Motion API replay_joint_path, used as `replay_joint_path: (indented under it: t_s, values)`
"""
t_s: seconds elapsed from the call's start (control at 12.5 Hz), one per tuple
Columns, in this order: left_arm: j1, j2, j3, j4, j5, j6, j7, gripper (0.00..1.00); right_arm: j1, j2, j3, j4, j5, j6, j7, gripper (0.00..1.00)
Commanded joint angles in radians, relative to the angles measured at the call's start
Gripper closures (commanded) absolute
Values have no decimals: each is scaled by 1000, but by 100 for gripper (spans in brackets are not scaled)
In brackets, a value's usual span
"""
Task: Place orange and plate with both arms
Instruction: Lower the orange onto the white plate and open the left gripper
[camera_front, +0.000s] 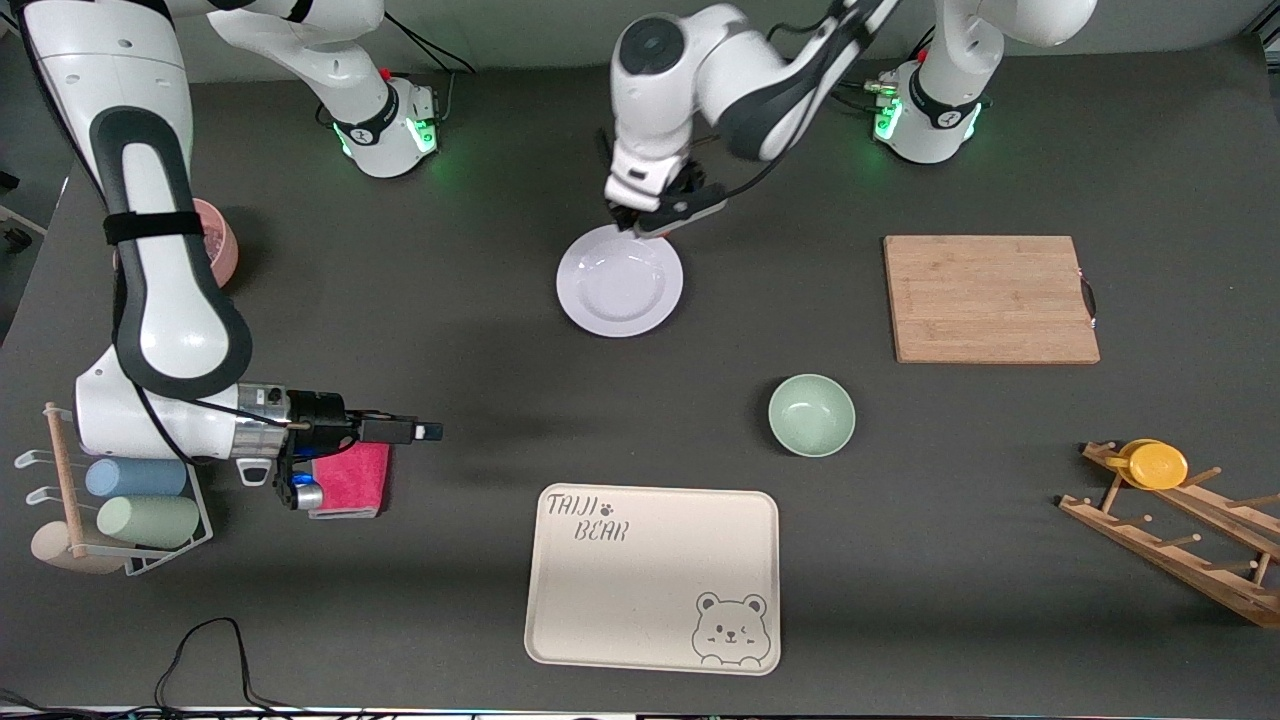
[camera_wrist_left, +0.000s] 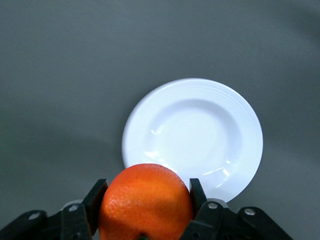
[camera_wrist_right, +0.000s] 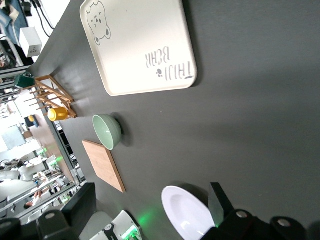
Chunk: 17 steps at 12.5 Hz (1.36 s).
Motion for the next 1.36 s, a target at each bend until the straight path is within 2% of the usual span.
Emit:
replay_joint_path:
  t_s: [0.0, 0.16, 0.32, 0.4, 0.48, 0.56, 0.72, 0.88, 1.12, 1.28]
  values:
    - [-76, 198, 14, 106, 90, 100, -109, 75, -21, -39, -51, -116, 75, -3, -189, 0]
    - [-87, 270, 15, 132, 130, 138, -123, 74, -22, -45, -78, -177, 142, -2, -266, 0]
    - [-83, 329, 21, 191, 140, 132, -121, 67, -24, -36, -116, -222, 207, -2, -397, 0]
    - [-83, 347, 29, 210, 150, 132, -120, 44, -21, -50, -120, -287, 301, 10, -445, 0]
    - [-83, 354, 35, 218, 156, 132, -118, 5, -15, -68, -125, -347, 396, 12, -474, 0]
    - [-81, 349, 37, 218, 160, 126, -112, 0, -10, -85, -127, -393, 448, 29, -487, 0]
    - [-46, 322, 40, 216, 158, 111, -71, 0, -4, -137, -127, -470, 476, 75, -499, 0]
    - [18, 239, 31, 215, 141, 16, -17, 0, 7, -174, -127, -524, 480, 101, -499, 0]
    - [148, 84, 31, 205, 19, -120, 197, 0, 71, -188, -127, -599, 630, 107, -504, 0]
    - [253, 1, 31, 202, 0, -194, 319, 0, 128, -180, -127, -646, 733, 95, -548, 0]
